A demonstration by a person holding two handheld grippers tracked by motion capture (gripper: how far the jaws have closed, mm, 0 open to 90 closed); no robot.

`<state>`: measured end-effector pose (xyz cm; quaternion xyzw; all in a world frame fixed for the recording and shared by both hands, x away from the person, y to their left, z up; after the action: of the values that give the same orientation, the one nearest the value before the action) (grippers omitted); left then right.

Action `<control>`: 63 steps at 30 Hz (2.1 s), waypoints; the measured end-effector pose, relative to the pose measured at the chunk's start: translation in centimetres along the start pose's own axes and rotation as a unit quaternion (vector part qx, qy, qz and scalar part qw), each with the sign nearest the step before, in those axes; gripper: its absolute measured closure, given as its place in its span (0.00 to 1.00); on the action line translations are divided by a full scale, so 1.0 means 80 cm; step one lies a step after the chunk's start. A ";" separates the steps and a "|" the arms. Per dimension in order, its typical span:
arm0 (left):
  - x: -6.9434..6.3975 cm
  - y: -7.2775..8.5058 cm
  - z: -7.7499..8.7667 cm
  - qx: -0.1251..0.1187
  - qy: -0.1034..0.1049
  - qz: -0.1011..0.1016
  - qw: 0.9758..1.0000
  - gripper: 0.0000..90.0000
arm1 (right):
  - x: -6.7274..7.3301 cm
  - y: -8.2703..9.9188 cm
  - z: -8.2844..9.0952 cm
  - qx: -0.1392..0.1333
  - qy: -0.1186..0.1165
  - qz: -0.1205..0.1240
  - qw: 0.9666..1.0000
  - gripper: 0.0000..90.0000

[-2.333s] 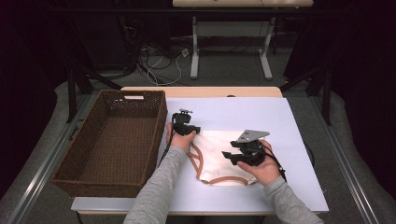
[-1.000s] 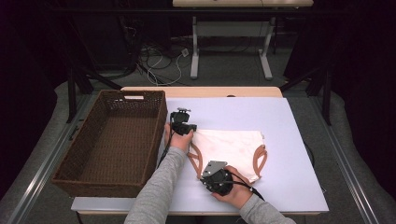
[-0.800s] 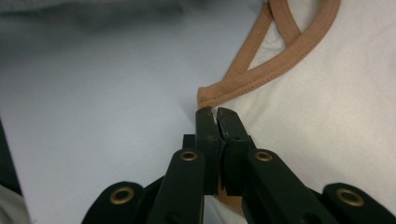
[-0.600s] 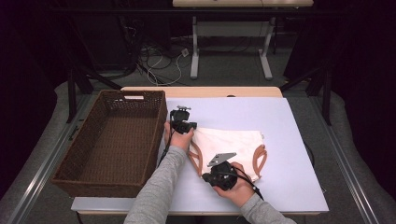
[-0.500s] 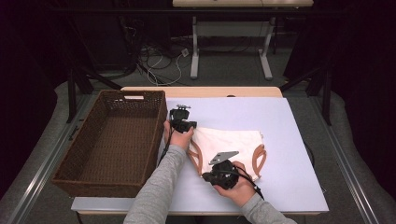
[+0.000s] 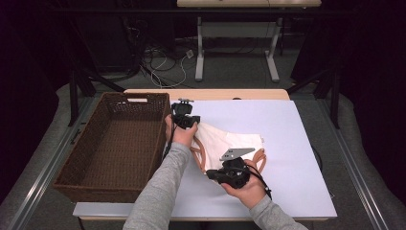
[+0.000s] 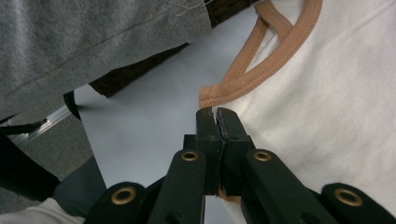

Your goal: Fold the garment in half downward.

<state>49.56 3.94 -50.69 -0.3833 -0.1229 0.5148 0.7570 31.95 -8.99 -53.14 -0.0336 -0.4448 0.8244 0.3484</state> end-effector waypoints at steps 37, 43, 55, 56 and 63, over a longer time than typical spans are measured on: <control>-0.035 -0.023 -0.007 0.010 -0.002 -0.013 1.000 0.98 | -0.008 0.004 0.024 -0.032 -0.023 -0.034 0.999 0.98; -0.056 -0.030 -0.029 0.017 0.009 -0.033 0.999 0.98 | -0.015 0.008 0.032 -0.037 -0.019 -0.039 0.998 0.98; -0.076 -0.024 -0.074 0.035 0.032 -0.033 0.998 0.98 | -0.036 0.027 0.048 -0.030 -0.002 -0.059 0.998 0.99; -0.077 -0.023 -0.077 0.038 0.032 -0.032 0.998 0.98 | -0.037 0.029 0.048 -0.030 0.000 -0.059 0.998 0.99; -0.081 -0.015 -0.093 0.046 0.045 -0.034 0.997 0.98 | -0.044 0.042 0.044 -0.009 0.008 -0.062 0.998 0.99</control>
<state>51.89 -5.31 -53.51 -0.3663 -0.0777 0.4764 0.7955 31.49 -14.86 -54.45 -0.0162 -0.4505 0.7969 0.4021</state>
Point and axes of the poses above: each handheld gripper's, and its own axes: z roughly backward along the jaws, y roughly out of its underside, x roughly to its left, the point moved 5 cm from there along -z, roughly forward along the jaws, and after that the axes turned 1 degree about -z, right-handed, at the moved point
